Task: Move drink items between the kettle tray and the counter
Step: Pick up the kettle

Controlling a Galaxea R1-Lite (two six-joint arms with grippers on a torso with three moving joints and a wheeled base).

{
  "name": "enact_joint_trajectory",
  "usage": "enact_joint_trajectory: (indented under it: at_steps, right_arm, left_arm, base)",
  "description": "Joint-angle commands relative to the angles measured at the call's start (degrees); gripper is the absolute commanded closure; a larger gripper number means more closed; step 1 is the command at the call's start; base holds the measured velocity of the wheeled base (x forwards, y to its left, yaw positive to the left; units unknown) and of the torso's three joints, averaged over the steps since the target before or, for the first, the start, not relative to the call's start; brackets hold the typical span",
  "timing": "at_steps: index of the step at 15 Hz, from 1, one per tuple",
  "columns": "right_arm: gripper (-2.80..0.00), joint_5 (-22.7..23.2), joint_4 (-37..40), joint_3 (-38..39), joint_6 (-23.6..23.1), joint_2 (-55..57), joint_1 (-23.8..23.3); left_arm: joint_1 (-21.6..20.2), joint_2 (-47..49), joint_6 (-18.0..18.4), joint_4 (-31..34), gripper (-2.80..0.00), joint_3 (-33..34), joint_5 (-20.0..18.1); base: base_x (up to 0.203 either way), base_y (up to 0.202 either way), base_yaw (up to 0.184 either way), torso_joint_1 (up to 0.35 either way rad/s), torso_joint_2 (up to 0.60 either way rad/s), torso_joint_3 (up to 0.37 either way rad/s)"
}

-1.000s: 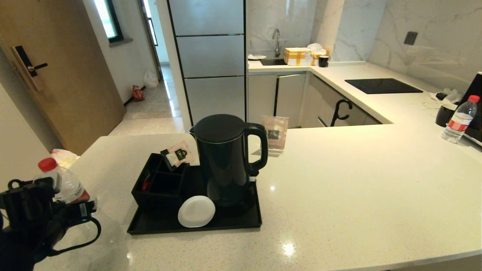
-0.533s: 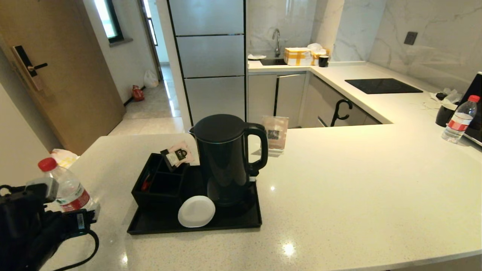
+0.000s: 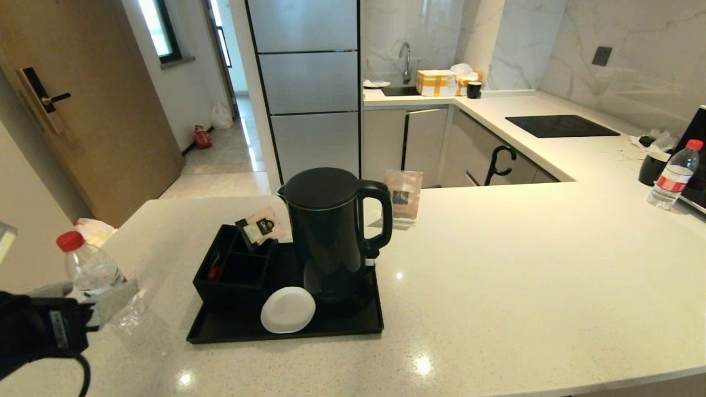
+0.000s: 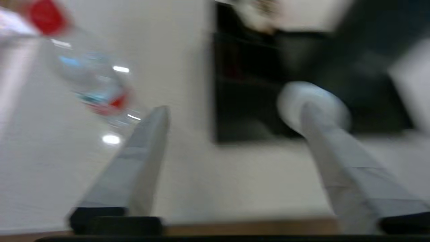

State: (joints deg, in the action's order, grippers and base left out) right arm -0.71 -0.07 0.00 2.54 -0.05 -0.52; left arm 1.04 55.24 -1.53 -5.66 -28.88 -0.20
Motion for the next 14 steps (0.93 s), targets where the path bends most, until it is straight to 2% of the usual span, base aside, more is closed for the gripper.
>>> enact_joint_trajectory:
  at_steps: [1,2,5,6,8,10,12,14]
  right_arm:
    - [0.0,0.0,-0.01,0.0,0.01,0.05,0.0]
    - [0.0,0.0,-0.01,0.0,0.01,0.05,0.0]
    - [0.0,0.0,-0.01,0.0,0.01,0.05,0.0]
    - [0.0,0.0,-0.01,0.0,0.01,0.05,0.0]
    - [0.0,0.0,-0.01,0.0,0.01,0.05,-0.01]
    - [0.0,0.0,-0.01,0.0,0.01,0.05,-0.09]
    - [0.0,0.0,-0.01,0.0,0.01,0.05,-0.09]
    - [0.0,0.0,-0.01,0.0,0.01,0.05,-0.09]
  left_arm:
    - [2.43,-13.01,-1.7,22.42,0.0,-5.5,-6.15]
    - [3.15,-15.32,-2.78,24.2,0.0,-3.86,-9.22]
    - [3.53,-15.78,-3.39,25.09,0.0,-3.29,-10.35]
    - [3.09,-16.62,-3.71,27.19,0.0,-4.34,-11.83]
    - [1.16,-24.0,-4.39,40.04,0.0,-10.58,-15.78]
    - [-2.92,-30.84,-4.99,51.88,0.0,-16.87,-19.29]
    - [-4.01,-32.49,-5.24,56.04,0.0,-18.94,-20.57]
    - [-4.5,-35.87,-5.24,65.95,0.0,-25.88,-20.79]
  base:
    - [0.0,0.0,0.0,0.0,0.0,0.0]
    - [0.0,0.0,0.0,0.0,0.0,0.0]
    - [0.0,0.0,0.0,0.0,0.0,0.0]
    - [0.0,0.0,0.0,0.0,0.0,0.0]
    - [0.0,0.0,0.0,0.0,0.0,0.0]
    - [0.0,0.0,0.0,0.0,0.0,0.0]
    - [0.0,0.0,0.0,0.0,0.0,0.0]
    - [0.0,0.0,0.0,0.0,0.0,0.0]
